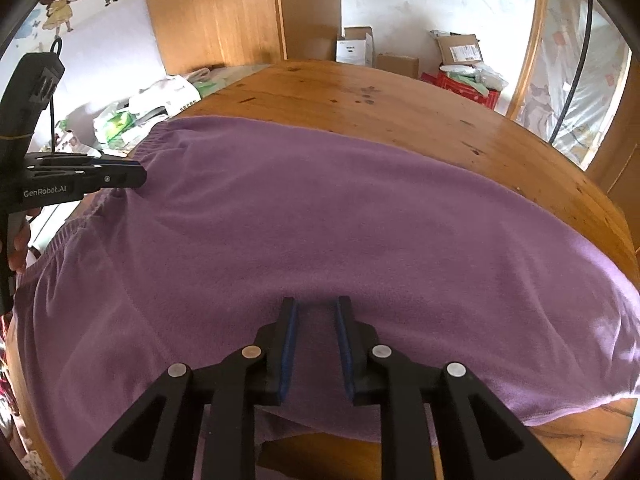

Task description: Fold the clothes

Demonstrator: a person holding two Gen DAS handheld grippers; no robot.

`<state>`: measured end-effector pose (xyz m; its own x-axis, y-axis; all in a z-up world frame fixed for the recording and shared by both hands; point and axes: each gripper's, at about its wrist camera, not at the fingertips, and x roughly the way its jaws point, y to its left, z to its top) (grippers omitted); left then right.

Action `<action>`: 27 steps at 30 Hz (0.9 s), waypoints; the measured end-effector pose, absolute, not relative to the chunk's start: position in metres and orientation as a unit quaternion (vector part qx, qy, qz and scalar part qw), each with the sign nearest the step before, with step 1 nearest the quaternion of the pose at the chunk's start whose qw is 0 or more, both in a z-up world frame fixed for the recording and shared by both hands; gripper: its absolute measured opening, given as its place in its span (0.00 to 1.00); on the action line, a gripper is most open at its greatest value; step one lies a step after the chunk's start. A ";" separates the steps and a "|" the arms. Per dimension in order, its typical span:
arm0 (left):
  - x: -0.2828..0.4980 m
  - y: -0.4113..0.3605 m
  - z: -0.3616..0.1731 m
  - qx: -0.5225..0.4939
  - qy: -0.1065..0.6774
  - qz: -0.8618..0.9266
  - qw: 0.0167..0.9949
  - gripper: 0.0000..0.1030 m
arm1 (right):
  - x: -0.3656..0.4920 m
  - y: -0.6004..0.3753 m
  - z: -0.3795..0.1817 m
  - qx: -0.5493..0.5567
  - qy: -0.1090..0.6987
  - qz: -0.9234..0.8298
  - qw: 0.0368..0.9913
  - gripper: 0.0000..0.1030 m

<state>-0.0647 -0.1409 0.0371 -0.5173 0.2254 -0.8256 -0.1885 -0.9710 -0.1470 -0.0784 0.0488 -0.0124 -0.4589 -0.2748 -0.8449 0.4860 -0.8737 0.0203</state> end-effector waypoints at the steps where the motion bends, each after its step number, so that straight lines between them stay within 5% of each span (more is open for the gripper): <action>1: -0.066 -0.139 0.036 -0.477 -0.019 0.870 0.125 0.15 | -0.079 0.047 -0.013 0.470 0.114 -0.847 0.221 0.19; 21: -0.101 -0.139 0.029 -0.479 -0.010 0.869 0.124 0.15 | -0.104 0.053 0.003 0.443 0.094 -0.843 0.290 0.20; 27: -0.115 -0.133 0.038 -0.473 0.027 0.868 0.150 0.30 | -0.133 0.034 0.014 0.424 0.126 -0.847 0.295 0.31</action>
<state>-0.1146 -0.1335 0.0379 -0.5069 0.2346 -0.8295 -0.2853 -0.9537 -0.0953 -0.1328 0.0338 0.0145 -0.4668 -0.3938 -0.7919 0.6069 -0.7939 0.0370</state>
